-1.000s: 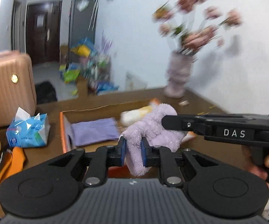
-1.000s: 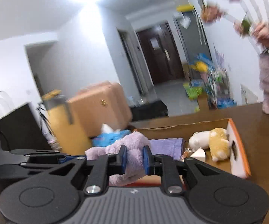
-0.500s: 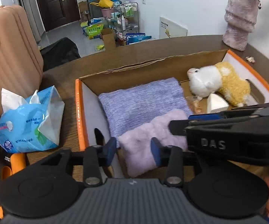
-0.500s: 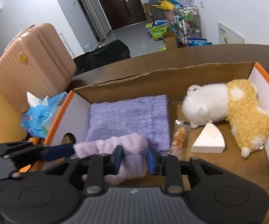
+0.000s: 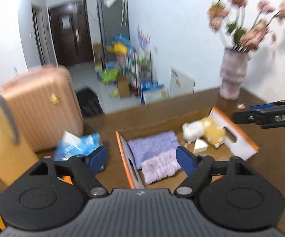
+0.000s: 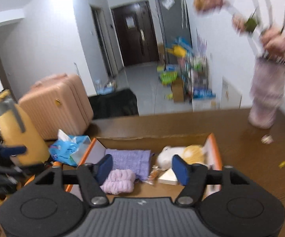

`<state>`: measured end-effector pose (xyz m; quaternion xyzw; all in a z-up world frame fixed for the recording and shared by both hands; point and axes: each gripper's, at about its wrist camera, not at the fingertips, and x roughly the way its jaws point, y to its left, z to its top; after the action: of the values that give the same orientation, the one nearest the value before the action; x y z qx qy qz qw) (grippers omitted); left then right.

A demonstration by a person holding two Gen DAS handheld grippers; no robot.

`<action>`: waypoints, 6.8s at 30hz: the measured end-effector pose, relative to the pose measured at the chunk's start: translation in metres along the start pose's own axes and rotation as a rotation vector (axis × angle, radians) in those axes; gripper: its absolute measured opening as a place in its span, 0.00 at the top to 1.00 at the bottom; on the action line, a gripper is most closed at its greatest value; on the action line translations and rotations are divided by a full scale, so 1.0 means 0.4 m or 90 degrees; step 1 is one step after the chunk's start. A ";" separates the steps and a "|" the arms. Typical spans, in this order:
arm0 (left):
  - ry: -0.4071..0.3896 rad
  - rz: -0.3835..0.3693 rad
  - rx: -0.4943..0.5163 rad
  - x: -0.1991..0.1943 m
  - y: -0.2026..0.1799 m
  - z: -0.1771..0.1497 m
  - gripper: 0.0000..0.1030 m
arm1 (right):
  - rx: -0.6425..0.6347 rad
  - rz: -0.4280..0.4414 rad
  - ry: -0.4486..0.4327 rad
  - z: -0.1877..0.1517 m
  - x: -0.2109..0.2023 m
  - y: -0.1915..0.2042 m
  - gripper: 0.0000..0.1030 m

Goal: Organize soft objects
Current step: 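Withdraw both grippers from the box toward the pink sponge block, then close both grippers on the pink sponge block, then lift the pink sponge block with both grippers and carry it over the box, then lower the sponge block into the box and open both grippers, then withdraw both grippers from the box toward the pink satin scrunchie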

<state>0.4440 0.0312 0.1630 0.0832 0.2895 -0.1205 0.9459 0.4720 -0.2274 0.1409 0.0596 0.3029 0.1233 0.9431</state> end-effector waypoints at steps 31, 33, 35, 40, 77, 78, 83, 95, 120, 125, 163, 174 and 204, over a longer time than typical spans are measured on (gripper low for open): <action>-0.109 -0.039 -0.137 -0.632 -0.136 -0.756 0.12 | -0.011 0.106 -0.095 -0.807 -0.647 0.083 0.21; -0.122 -0.040 -0.141 -0.630 -0.135 -0.742 0.12 | -0.008 0.099 -0.095 -0.807 -0.636 0.086 0.21; -0.132 -0.053 -0.146 -0.627 -0.139 -0.737 0.12 | 0.007 0.098 -0.101 -0.803 -0.623 0.083 0.21; -0.126 -0.072 -0.154 -0.594 -0.128 -0.720 0.12 | 0.036 0.107 -0.095 -0.793 -0.592 0.066 0.21; 0.154 -0.251 -0.249 0.240 0.009 -0.364 0.72 | 0.199 0.140 0.055 -0.459 0.122 -0.009 0.78; 0.131 -0.247 -0.235 0.197 -0.002 -0.351 0.72 | 0.188 0.141 0.037 -0.454 0.096 -0.002 0.78; 0.058 -0.225 -0.212 -0.016 -0.066 -0.313 0.72 | 0.111 0.161 -0.051 -0.441 -0.109 0.039 0.78; 0.097 -0.205 -0.287 -0.238 -0.302 -0.617 0.72 | 0.087 0.170 0.042 -0.700 -0.366 -0.027 0.78; 0.100 -0.259 -0.326 -0.248 -0.275 -0.629 0.71 | 0.089 0.168 0.021 -0.723 -0.388 -0.019 0.73; 0.028 -0.258 -0.275 -0.207 -0.212 -0.401 0.71 | 0.039 0.160 -0.061 -0.508 -0.356 -0.001 0.73; 0.170 0.006 -0.117 0.165 0.024 -0.063 0.54 | 0.085 0.105 0.134 -0.088 0.193 0.002 0.52; 0.058 0.026 -0.123 -0.186 0.035 -0.049 0.45 | 0.017 0.005 0.009 -0.076 -0.253 -0.111 0.35; -0.063 -0.037 -0.256 -0.466 -0.039 -0.736 0.18 | -0.058 0.035 -0.098 -0.724 -0.563 0.059 0.13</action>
<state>0.1347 0.1166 0.0266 -0.1220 0.2629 -0.0917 0.9527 0.1206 -0.2542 0.0365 0.0346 0.2216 0.1576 0.9617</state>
